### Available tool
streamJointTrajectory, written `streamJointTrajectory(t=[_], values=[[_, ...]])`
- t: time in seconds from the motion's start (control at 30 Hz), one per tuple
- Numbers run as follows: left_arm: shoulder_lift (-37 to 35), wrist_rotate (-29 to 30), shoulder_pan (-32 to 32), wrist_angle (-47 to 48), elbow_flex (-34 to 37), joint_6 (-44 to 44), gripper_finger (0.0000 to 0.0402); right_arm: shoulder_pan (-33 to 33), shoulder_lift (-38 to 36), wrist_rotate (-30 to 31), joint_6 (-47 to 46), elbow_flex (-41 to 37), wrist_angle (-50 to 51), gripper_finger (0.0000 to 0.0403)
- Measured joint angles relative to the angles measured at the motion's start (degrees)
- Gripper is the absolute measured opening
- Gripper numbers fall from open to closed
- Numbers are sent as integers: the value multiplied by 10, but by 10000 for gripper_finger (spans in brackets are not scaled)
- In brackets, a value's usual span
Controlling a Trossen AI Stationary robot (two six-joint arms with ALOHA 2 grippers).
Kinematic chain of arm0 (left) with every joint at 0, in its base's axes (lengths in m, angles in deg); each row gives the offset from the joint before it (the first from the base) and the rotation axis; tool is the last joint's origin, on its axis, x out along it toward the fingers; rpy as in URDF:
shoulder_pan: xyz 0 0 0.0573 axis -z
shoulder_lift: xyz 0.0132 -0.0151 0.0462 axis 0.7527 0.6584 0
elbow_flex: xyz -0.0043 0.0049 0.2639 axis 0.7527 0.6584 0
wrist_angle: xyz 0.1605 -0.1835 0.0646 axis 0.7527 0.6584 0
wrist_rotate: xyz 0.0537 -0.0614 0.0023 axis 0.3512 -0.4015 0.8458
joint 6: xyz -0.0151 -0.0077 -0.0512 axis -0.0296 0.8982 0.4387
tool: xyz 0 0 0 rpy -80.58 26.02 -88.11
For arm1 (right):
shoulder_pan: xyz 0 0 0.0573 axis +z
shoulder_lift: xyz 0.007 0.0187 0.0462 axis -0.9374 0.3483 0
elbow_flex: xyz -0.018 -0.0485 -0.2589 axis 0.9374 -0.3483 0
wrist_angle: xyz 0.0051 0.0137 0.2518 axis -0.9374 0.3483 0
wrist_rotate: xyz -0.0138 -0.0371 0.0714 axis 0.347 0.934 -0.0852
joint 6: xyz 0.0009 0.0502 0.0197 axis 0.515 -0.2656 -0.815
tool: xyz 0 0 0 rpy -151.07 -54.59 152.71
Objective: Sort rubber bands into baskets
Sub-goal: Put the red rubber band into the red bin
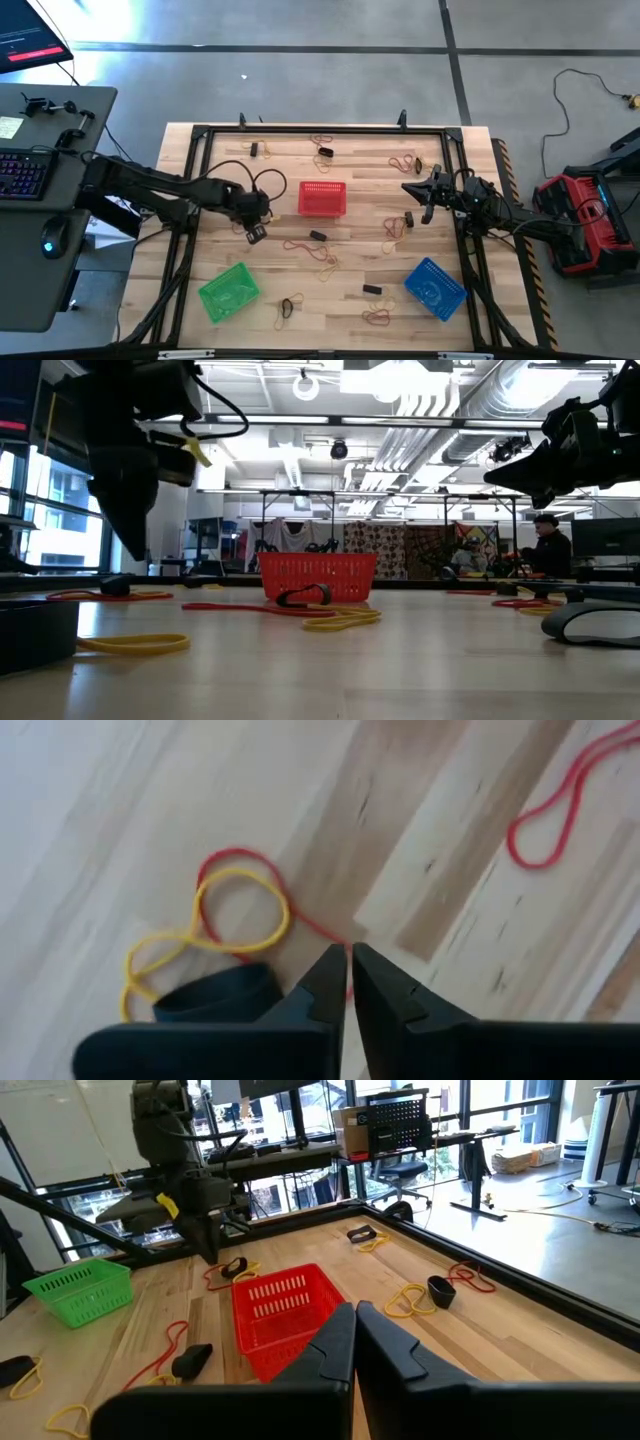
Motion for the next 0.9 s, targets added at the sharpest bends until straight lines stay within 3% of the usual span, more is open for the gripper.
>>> streamJointTrajectory(t=[0.17,0.37,0.6,0.9], values=[[34,-30,7,-37,0,1,47,0,0,0,0,0,0,0],[90,-24,11,-46,0,44,77,0,0,0,0,0,0,0],[134,-20,10,-43,-3,55,80,0,0,0,0,0,0,0],[136,-6,4,-44,-2,46,80,0,0,0,0,0,0,0]])
